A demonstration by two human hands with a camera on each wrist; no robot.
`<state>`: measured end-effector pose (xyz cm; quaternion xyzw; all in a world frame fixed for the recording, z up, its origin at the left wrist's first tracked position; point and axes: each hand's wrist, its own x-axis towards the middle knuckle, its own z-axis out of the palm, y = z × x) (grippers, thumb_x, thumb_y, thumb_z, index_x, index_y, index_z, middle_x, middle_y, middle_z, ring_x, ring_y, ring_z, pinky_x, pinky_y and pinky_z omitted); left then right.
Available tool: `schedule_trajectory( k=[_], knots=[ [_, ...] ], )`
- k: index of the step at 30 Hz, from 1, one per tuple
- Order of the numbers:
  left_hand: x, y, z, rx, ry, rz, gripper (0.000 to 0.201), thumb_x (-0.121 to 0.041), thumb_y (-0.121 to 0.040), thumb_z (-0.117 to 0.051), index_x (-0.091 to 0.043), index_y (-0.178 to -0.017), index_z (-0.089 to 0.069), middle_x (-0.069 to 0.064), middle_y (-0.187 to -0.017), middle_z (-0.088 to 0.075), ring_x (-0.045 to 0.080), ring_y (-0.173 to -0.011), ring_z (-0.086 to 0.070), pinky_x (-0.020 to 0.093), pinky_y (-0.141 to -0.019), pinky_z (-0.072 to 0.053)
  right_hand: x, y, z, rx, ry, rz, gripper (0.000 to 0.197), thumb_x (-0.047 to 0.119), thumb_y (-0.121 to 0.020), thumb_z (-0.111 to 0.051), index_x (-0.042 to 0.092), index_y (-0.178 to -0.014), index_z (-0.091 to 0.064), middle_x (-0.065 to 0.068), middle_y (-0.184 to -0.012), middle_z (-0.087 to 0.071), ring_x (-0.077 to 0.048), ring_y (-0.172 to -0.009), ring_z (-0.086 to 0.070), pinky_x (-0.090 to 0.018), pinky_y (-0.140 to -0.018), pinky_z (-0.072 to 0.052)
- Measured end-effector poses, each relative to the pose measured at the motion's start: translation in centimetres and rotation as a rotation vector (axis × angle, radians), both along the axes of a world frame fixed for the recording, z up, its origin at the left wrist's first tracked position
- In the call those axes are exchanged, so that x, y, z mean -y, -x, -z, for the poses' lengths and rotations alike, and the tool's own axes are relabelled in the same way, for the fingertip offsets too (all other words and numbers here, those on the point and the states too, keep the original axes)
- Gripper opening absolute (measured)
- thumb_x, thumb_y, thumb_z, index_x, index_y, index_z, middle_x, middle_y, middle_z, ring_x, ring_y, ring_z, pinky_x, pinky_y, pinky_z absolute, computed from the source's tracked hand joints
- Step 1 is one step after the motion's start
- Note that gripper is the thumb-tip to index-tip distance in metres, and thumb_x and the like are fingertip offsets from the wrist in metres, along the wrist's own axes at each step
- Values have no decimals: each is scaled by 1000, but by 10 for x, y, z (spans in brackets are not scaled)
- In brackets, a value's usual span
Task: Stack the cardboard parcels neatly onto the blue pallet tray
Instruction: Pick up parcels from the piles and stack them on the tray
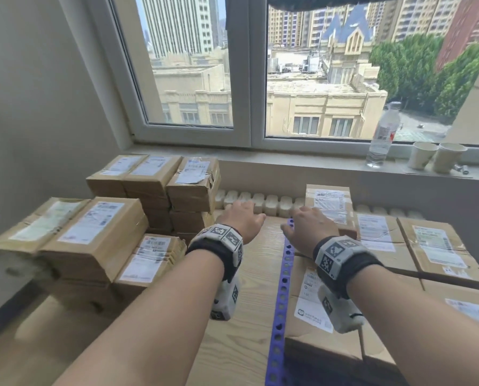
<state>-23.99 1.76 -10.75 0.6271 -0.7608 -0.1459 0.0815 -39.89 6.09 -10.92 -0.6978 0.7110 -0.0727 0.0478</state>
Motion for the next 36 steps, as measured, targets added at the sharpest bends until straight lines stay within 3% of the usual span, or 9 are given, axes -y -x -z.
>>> schedule_trajectory(
  k=[3, 8, 16, 22, 24, 27, 33, 36],
  knots=[
    [-3, -24, -9, 3, 52, -3, 48, -47, -98, -43, -19, -136, -49, 8, -141, -50, 27, -130, -45, 42, -106, -39, 2, -24, -6, -31, 5, -34, 44, 43, -97, -42, 19, -133, -49, -5, -131, -55, -24, -122, -48, -40, -97, -43],
    [-10, -74, -19, 48, 68, -27, 45, -40, -95, -46, -21, -136, -49, 6, -136, -50, 27, -127, -45, 42, -103, -42, 5, -80, -8, -28, -4, -45, 40, 38, -96, -44, 21, -132, -49, -2, -130, -55, -23, -123, -49, -39, -94, -42],
    [-10, -194, -46, 16, 128, -65, 38, -30, -93, -51, -27, -130, -55, 2, -135, -52, 23, -125, -47, 40, -102, -44, 14, -217, -8, 55, -13, -107, 41, 39, -95, -45, 24, -133, -49, -2, -132, -55, -22, -121, -52, -38, -94, -45],
    [2, -268, -49, -2, 156, -107, 37, -27, -93, -50, -25, -130, -55, 5, -134, -52, 25, -125, -45, 40, -100, -43, 27, -291, -11, 135, 1, -93, 32, 39, -97, -41, 23, -121, -55, -1, -116, -62, -19, -102, -58, -32, -78, -43],
    [6, -292, -43, 17, 147, -127, 37, -28, -94, -49, -24, -131, -54, 6, -134, -50, 27, -125, -44, 40, -101, -41, 29, -311, -9, 145, -3, -84, 30, 40, -97, -39, 21, -113, -56, -1, -111, -64, -20, -95, -57, -31, -74, -40],
    [11, -322, -34, 30, 98, -146, 41, -25, -92, -50, -19, -133, -52, 10, -136, -47, 29, -127, -42, 39, -105, -37, 31, -335, -2, 152, -32, -63, 30, 43, -97, -37, 21, -107, -55, -2, -110, -65, -21, -98, -59, -32, -74, -40],
    [20, -351, -21, -1, 32, -153, 47, -22, -92, -50, -11, -138, -47, 14, -140, -45, 30, -131, -40, 37, -111, -32, 36, -364, 0, 143, -82, -14, 43, 52, -97, -35, 18, -117, -54, -3, -115, -65, -23, -103, -60, -35, -84, -46],
    [23, -353, -18, -9, 30, -158, 47, -22, -91, -52, -12, -136, -47, 14, -138, -46, 30, -130, -41, 38, -110, -34, 38, -372, 4, 179, -173, 21, 47, 54, -96, -36, 14, -117, -50, -7, -111, -64, -25, -93, -59, -36, -78, -46]
  ],
)
